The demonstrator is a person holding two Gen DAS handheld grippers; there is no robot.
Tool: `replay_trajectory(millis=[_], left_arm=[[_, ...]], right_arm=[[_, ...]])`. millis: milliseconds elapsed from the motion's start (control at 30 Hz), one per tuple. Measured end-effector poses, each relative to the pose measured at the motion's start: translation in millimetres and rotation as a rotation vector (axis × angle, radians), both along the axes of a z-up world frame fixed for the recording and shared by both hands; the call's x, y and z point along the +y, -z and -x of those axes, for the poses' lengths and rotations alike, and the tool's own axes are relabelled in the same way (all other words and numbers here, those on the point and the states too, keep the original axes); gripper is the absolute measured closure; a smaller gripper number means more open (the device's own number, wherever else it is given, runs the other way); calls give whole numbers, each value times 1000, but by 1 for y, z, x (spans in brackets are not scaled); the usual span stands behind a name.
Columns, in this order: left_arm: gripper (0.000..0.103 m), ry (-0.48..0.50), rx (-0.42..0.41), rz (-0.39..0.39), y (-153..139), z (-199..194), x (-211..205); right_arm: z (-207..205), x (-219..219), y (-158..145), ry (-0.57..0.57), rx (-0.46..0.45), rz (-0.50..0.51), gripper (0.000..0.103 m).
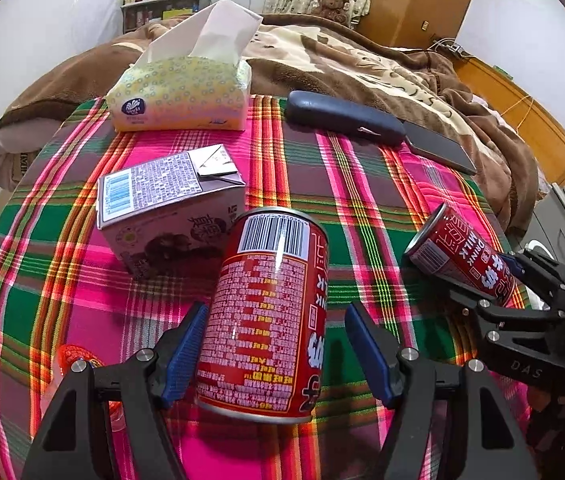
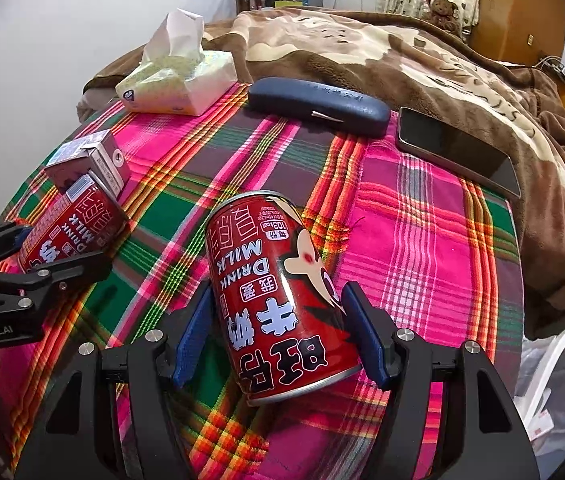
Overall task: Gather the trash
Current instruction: 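Grasp a red milk-drink can with the right tool while the left tool grasps another red can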
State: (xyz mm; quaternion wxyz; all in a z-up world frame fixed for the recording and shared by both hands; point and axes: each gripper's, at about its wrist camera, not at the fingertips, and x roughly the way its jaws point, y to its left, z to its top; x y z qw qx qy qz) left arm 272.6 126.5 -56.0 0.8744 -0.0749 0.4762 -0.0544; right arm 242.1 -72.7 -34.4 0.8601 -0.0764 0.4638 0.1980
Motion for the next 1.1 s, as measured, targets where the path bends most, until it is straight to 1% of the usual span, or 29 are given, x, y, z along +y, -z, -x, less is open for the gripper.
replay_trajectory(millis=[33, 133, 167, 600, 1100], left_arm=[[35, -2, -1, -3, 1, 0, -1], [49, -6, 0, -15, 1, -2, -3], [51, -10, -2, -13, 1, -2, -3], [51, -7, -17, 10, -3, 9, -14], [51, 26, -75, 24, -28, 33, -31]], right_arm=[[0, 0, 0, 2, -1, -3, 38], [1, -2, 0, 4, -4, -11, 40], [2, -2, 0, 8, -5, -14, 41], [13, -12, -7, 50, -40, -56, 46], [33, -26, -17, 89, -87, -134, 48]])
